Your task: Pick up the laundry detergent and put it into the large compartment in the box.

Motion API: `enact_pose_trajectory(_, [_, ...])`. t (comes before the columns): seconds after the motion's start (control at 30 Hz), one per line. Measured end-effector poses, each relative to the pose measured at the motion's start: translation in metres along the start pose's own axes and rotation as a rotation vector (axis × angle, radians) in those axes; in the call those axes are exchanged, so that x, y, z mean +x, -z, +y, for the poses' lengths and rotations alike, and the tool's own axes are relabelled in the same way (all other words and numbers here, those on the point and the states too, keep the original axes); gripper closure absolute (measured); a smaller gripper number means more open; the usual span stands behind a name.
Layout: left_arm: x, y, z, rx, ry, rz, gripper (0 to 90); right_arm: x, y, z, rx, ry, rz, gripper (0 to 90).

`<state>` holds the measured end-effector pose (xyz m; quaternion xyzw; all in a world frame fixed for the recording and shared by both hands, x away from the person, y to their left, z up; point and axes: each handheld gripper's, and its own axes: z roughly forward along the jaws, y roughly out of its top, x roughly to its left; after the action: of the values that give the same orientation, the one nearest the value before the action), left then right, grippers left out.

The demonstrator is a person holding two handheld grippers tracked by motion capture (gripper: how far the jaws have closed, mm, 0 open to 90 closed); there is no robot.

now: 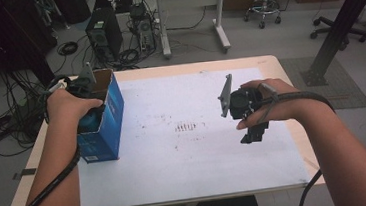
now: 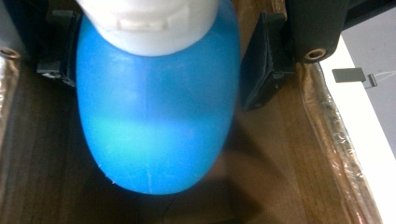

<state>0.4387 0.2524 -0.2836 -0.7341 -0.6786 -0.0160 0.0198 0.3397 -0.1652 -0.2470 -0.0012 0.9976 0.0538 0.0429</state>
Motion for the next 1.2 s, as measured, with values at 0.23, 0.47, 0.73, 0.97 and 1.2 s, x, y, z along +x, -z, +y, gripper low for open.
enact_pose_trajectory(0.23, [-0.001, 0.002, 0.0, -0.006, 0.0, 0.011, 27.7, 0.0, 0.001, 0.0, 0.0, 0.004, -0.002, 8.2])
enact_pose_trajectory(0.47, [-0.001, 0.006, -0.002, -0.029, -0.014, 0.003, 27.2, 0.0, -0.001, -0.001, -0.002, 0.006, -0.003, 8.2])
enact_pose_trajectory(0.73, [-0.002, 0.01, -0.003, -0.029, -0.01, 0.017, 27.2, 0.0, -0.002, -0.001, -0.002, 0.01, -0.005, 8.2])
enact_pose_trajectory(0.97, [-0.003, 0.018, -0.004, -0.031, -0.006, 0.039, 23.9, 0.0, -0.001, 0.0, -0.002, 0.007, -0.008, 8.2])
enact_pose_trajectory(1.2, [-0.002, 0.028, -0.007, -0.046, -0.003, 0.053, 20.1, 0.0, -0.001, 0.0, -0.005, 0.011, -0.009, 8.3])
